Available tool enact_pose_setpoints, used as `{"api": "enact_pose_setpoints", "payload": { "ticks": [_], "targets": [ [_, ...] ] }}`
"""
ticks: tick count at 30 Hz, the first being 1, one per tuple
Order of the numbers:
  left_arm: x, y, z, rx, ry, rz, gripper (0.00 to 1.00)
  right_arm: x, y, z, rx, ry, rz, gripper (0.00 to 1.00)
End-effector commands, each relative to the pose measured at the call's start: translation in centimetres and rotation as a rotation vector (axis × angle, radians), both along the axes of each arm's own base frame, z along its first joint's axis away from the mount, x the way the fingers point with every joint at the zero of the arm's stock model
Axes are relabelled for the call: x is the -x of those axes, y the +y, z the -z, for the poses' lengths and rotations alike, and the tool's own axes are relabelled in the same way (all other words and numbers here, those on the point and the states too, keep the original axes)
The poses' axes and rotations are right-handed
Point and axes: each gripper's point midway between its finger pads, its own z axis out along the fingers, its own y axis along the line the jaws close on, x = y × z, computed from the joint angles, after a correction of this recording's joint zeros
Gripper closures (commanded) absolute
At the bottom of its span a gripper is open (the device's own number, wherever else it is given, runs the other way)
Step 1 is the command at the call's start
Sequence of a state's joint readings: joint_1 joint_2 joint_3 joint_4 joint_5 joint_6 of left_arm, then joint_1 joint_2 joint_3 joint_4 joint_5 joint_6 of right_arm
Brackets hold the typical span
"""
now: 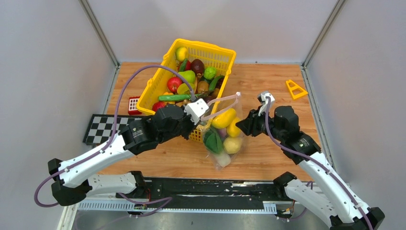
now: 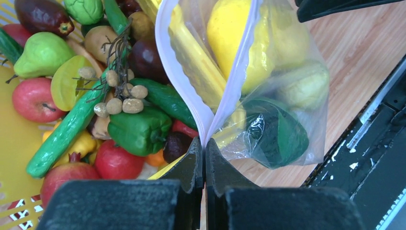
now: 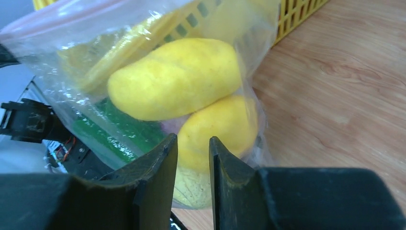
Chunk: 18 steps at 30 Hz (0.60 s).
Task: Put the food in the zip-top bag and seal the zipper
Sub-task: Adjust the zipper food storage bag at the center of the board.
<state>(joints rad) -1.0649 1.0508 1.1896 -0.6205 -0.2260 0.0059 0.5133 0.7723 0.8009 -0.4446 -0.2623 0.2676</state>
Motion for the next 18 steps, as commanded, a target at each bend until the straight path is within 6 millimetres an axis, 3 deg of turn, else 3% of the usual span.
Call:
{"api": "enact_pose_setpoints", "payload": {
  "ticks": [1, 3, 6, 7, 13, 18],
  "targets": [
    [-1.3, 1.2, -1.9, 0.042, -0.058, -0.082, 1.0, 0.9, 1.7, -3.8, -0.119, -0.093, -0.106, 0.7],
    [-1.1, 0.8, -2.3, 0.061, -0.056, -0.06, 1.0, 1.1, 2.0, -3.4, -0.104, -0.085, -0.135, 0.69],
    [-1.1, 0.5, -3.0, 0.08, -0.06, -0.049, 1.0, -0.9, -0.2, -2.9, -0.005, -0.101, 0.007, 0.67],
    [-1.2, 0.7, -3.1, 0.076, -0.066, -0.062, 1.0, -1.3, -0.4, -3.0, 0.022, -0.125, 0.009, 0.71],
    [-1.9, 1.2, -2.5, 0.045, -0.073, -0.108, 1.0, 2.8, 5.2, -4.8, -0.096, -0.093, -0.457, 0.88],
    [-2.5, 1.5, -1.9, 0.041, -0.064, -0.164, 1.0, 5.6, 8.2, -3.8, -0.124, -0.066, -0.602, 0.95]
  ]
}}
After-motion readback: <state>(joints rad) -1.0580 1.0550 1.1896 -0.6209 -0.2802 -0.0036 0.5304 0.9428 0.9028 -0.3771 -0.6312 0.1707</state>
